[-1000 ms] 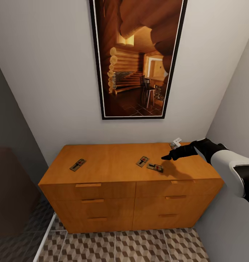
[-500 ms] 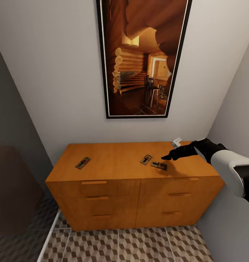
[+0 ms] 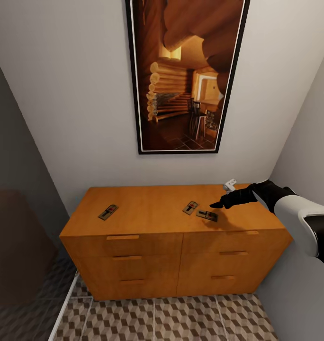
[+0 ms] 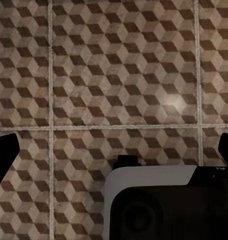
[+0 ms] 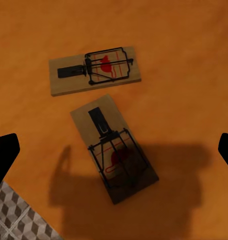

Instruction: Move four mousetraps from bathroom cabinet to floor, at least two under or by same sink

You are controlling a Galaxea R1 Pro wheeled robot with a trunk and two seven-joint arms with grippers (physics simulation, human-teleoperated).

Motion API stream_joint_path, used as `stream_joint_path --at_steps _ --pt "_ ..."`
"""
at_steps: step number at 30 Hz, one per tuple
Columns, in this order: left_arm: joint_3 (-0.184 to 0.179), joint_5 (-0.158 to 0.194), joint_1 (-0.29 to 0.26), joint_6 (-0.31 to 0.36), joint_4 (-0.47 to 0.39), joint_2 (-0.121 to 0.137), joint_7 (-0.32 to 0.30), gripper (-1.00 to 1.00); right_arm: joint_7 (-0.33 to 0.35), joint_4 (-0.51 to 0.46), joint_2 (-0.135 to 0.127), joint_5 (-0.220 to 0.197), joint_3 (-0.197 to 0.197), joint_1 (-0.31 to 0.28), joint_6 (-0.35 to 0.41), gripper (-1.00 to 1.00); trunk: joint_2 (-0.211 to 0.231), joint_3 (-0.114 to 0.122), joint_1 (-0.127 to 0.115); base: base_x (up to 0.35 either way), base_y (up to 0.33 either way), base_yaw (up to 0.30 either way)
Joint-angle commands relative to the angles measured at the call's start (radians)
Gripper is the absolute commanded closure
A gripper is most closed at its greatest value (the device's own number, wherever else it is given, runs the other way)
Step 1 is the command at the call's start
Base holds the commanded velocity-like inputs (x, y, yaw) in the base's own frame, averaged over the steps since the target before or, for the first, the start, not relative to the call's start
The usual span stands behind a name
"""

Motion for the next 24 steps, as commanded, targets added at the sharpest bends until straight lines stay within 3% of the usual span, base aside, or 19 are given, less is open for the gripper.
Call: stream_joint_path --at_steps 1,24 --pt "0.002 -0.001 -0.001 -0.003 0.001 0.000 0.001 -1.00 0.004 -0.002 0.000 -0.009 0.008 0.000 0.010 -1.00 -0.001 -0.001 0.000 0.000 0.000 0.000" --pt "0.002 -0.001 -0.001 -0.003 0.001 0.000 0.001 -1.00 -0.019 -0.002 0.000 -0.009 0.008 0.000 0.011 -1.00 -0.001 -0.001 0.000 0.000 0.000 0.000"
